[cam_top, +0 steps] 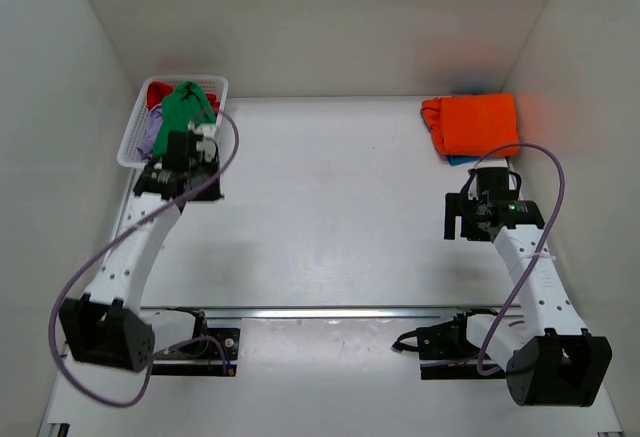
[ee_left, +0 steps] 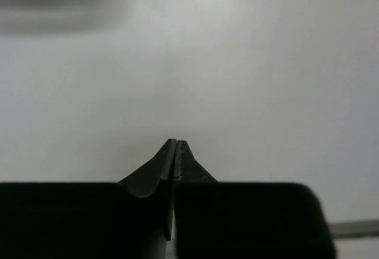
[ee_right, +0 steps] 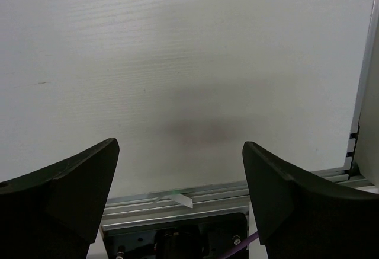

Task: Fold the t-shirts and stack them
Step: Grab crumpled tshirt from bin with the left arm

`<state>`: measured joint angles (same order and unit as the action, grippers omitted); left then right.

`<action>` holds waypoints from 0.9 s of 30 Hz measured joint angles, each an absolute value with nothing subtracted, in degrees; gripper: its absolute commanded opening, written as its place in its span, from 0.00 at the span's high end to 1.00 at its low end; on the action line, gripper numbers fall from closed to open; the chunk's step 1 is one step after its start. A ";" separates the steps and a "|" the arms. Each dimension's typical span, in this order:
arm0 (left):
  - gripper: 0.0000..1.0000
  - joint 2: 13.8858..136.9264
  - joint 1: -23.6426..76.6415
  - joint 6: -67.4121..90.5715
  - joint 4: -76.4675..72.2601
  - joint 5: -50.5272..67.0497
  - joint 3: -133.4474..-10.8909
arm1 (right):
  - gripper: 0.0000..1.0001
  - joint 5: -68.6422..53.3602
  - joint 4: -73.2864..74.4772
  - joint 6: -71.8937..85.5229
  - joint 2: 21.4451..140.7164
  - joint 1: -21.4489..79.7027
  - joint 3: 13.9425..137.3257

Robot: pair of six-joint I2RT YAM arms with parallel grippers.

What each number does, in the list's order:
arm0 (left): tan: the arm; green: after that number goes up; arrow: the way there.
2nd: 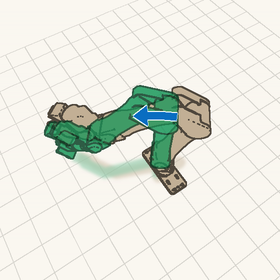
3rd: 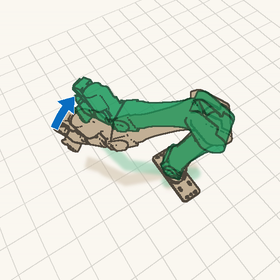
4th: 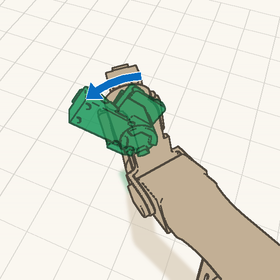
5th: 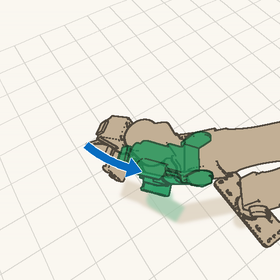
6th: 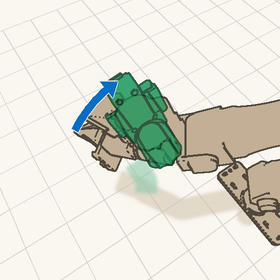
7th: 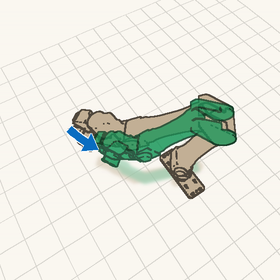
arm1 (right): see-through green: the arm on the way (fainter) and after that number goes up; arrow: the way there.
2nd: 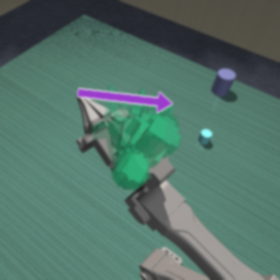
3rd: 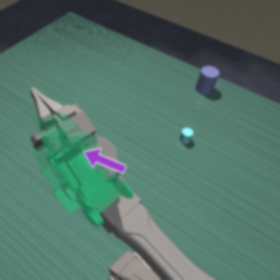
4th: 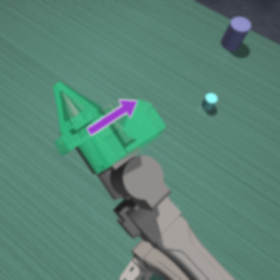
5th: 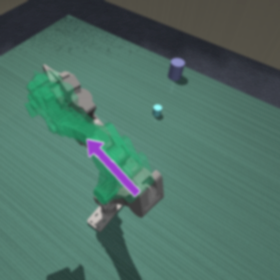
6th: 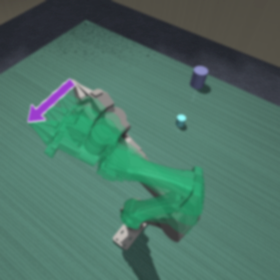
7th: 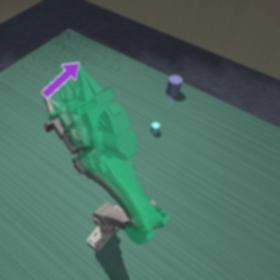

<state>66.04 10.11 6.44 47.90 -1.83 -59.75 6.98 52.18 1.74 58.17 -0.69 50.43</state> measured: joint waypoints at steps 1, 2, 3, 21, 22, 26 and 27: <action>0.74 68.20 9.50 6.50 48.49 -1.78 -63.68 | 0.18 6.96 52.18 1.74 58.15 -0.69 50.28; 0.72 71.50 8.64 6.83 48.03 -1.41 -68.64 | 0.18 6.98 52.21 1.72 58.15 -0.38 50.17; 0.65 75.40 7.33 7.35 46.57 -1.19 -73.73 | 0.18 7.05 52.16 1.74 58.15 -0.03 50.06; 0.36 124.44 -5.78 14.24 41.06 -7.35 -119.83 | 0.24 3.97 51.79 1.04 54.43 0.58 49.71; 0.35 125.47 -6.20 14.26 40.75 -7.53 -120.38 | 0.24 3.62 51.77 0.71 54.63 0.58 49.71; 0.34 129.73 -7.46 13.98 40.16 -8.75 -122.19 | 0.24 2.55 51.70 -0.16 55.51 0.58 49.69; 0.47 131.04 -7.66 13.80 40.16 -9.06 -123.07 | 0.24 2.42 51.68 -0.23 55.64 0.58 49.69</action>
